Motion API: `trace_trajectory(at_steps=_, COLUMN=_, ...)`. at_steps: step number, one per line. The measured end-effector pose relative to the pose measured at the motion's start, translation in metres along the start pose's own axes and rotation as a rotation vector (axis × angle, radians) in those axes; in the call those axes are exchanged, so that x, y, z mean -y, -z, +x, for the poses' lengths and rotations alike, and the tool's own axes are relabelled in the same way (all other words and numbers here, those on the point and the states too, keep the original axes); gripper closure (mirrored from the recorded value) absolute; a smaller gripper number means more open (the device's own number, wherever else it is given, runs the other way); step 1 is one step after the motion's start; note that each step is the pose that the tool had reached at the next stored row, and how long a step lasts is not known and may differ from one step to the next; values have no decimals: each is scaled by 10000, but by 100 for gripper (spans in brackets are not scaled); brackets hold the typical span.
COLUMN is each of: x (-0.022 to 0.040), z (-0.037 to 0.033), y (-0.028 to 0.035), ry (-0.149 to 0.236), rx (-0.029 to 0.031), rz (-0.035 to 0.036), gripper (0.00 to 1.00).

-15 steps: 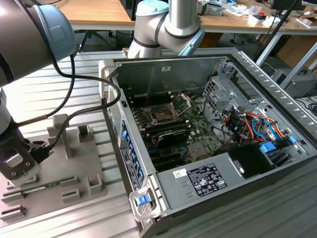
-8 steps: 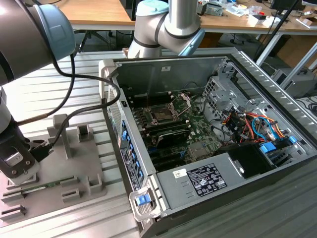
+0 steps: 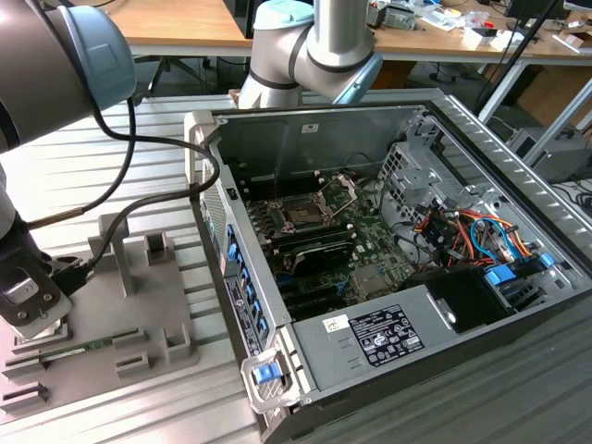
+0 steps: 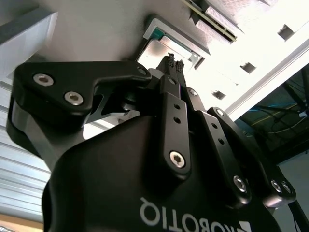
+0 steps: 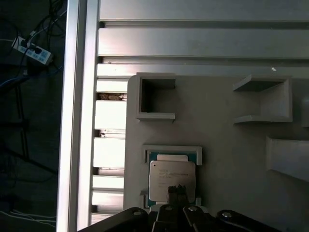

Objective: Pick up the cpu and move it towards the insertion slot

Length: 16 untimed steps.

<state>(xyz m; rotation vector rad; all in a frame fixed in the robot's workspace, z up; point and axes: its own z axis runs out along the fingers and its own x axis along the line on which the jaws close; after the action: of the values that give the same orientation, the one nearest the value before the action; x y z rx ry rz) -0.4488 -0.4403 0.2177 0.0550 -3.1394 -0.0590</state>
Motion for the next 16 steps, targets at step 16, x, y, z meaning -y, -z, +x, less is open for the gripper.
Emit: trace_trajectory(at_steps=16, x=0, z=1, y=-2, ry=-1, rx=0, rz=-1, gripper=77)
